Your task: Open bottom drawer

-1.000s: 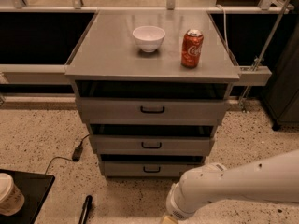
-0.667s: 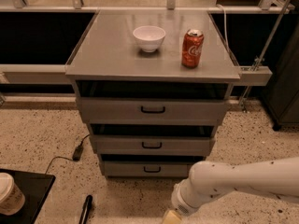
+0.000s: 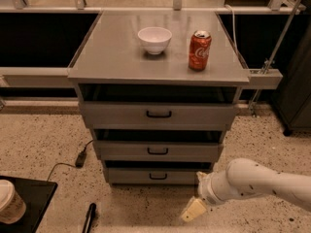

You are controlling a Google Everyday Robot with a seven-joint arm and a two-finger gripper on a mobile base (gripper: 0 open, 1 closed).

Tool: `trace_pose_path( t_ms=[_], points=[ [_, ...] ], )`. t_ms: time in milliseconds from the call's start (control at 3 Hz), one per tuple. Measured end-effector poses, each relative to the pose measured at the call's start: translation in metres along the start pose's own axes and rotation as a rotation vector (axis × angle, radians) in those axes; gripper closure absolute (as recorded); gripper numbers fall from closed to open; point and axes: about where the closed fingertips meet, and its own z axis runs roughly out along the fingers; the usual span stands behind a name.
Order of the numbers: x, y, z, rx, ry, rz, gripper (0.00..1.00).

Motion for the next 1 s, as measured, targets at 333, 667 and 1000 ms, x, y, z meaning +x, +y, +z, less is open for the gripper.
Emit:
trace_pose_path(
  t_ms=[333,667,1000],
  points=[
    [-0.001,0.0,-0.001,0.002,0.001,-0.002,0.0],
    [-0.001,-0.01,0.0,0.066,-0.002,-0.01,0.0],
    [-0.002,-0.04,0.011,0.198,-0.003,-0.078,0.0]
  ],
)
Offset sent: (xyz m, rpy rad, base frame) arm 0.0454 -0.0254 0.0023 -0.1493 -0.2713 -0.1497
